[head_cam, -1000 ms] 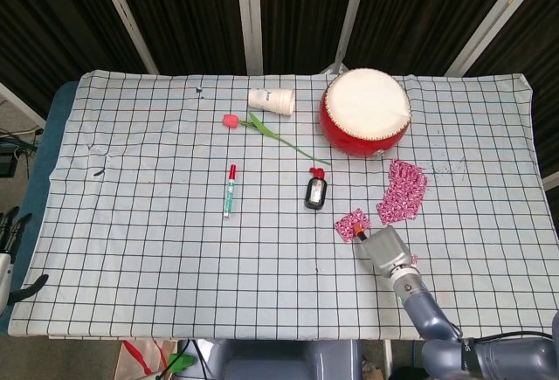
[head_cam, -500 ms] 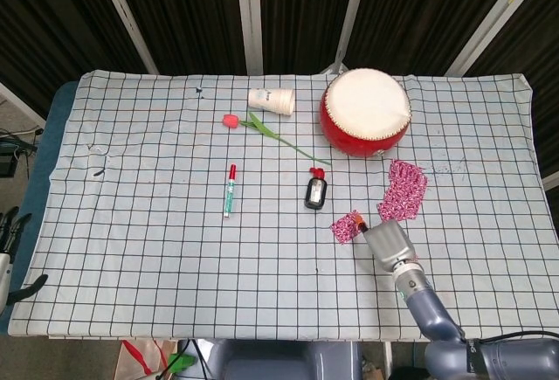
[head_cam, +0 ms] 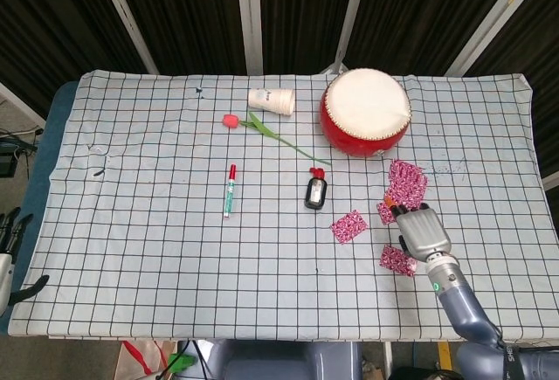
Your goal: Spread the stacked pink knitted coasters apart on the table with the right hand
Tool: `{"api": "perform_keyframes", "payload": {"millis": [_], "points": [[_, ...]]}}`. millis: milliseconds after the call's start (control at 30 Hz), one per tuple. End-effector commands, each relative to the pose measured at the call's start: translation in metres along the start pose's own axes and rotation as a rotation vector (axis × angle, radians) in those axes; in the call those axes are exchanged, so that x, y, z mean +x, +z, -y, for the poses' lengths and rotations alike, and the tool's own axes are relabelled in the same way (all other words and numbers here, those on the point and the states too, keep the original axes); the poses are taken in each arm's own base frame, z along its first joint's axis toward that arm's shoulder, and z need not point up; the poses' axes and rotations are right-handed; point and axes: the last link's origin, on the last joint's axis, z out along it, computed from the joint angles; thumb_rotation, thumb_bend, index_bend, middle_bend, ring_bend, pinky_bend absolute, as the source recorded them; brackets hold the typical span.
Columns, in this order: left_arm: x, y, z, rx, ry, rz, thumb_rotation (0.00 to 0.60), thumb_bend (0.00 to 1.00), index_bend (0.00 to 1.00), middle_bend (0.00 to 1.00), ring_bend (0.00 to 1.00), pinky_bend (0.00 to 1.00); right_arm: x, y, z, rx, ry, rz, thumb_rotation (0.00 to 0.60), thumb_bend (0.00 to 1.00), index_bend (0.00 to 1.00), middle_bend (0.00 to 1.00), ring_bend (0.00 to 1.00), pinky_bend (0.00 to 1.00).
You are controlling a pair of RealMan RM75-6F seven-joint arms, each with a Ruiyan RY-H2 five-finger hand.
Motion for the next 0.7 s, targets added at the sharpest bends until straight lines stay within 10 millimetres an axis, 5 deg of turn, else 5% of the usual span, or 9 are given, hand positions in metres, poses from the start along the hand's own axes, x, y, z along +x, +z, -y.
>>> {"api": "perform_keyframes", "payload": {"millis": [33, 467, 700], "points": [[0.001, 0.0, 0.001, 0.004, -0.002, -0.003, 0.6, 0.25, 0.11, 0.0, 0.0, 0.02, -0.007, -0.022, -0.017, -0.005, 0.096, -0.041, 0.6, 0.49, 0.0, 0.14, 0.23, 0.19], [-0.001, 0.0, 0.0, -0.006, -0.013, 0.013, 0.6, 0.25, 0.11, 0.0, 0.0, 0.02, -0.044, -0.116, -0.08, 0.015, 0.297, -0.356, 0.6, 0.47, 0.0, 0.11, 0.18, 0.15], [0.001, -0.001, 0.002, -0.004, -0.017, 0.009, 0.6, 0.25, 0.11, 0.0, 0.0, 0.02, -0.051, -0.14, -0.097, -0.008, 0.276, -0.433, 0.6, 0.47, 0.0, 0.11, 0.18, 0.14]]}}
